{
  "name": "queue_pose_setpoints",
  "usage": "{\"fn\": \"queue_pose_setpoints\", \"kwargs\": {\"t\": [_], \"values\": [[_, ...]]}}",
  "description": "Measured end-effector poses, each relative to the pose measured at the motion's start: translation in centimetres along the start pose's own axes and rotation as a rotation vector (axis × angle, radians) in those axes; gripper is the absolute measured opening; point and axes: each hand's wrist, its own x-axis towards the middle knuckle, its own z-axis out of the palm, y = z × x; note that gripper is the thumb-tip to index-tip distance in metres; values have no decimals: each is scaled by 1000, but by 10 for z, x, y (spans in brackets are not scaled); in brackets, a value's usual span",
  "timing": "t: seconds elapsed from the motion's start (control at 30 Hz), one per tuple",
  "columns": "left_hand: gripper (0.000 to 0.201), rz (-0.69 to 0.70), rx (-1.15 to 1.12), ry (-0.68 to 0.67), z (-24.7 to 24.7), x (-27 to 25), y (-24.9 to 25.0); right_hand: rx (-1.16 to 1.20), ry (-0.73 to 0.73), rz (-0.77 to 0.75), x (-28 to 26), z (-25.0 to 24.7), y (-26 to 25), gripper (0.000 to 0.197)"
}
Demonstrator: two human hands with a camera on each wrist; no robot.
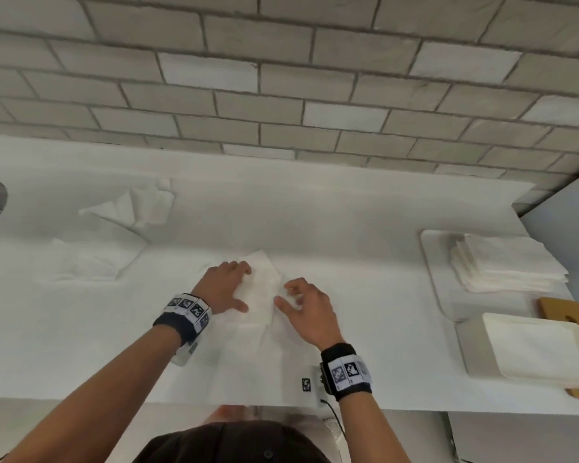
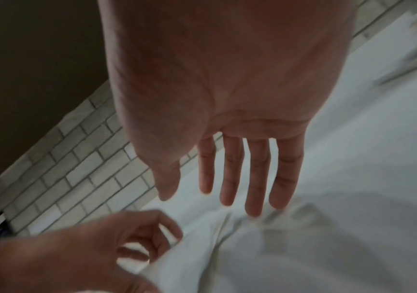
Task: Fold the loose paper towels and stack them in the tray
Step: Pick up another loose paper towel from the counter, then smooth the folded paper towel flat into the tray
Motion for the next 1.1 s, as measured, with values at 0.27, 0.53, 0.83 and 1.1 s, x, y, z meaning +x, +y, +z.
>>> {"fn": "queue_pose_setpoints", "kwargs": {"t": [0.27, 0.53, 0.83, 1.1], "values": [[27, 140, -343, 99, 16, -5, 10, 159, 29, 73, 21, 33, 2, 55], [60, -146, -412, 305, -14, 40, -2, 83, 21, -90, -4, -16, -2, 33], [22, -131, -230, 75, -14, 81, 17, -16, -33, -288, -31, -57, -27, 14], [33, 34, -631, 177, -47, 69, 29, -35, -188, -345, -29, -91, -52, 9]]}}
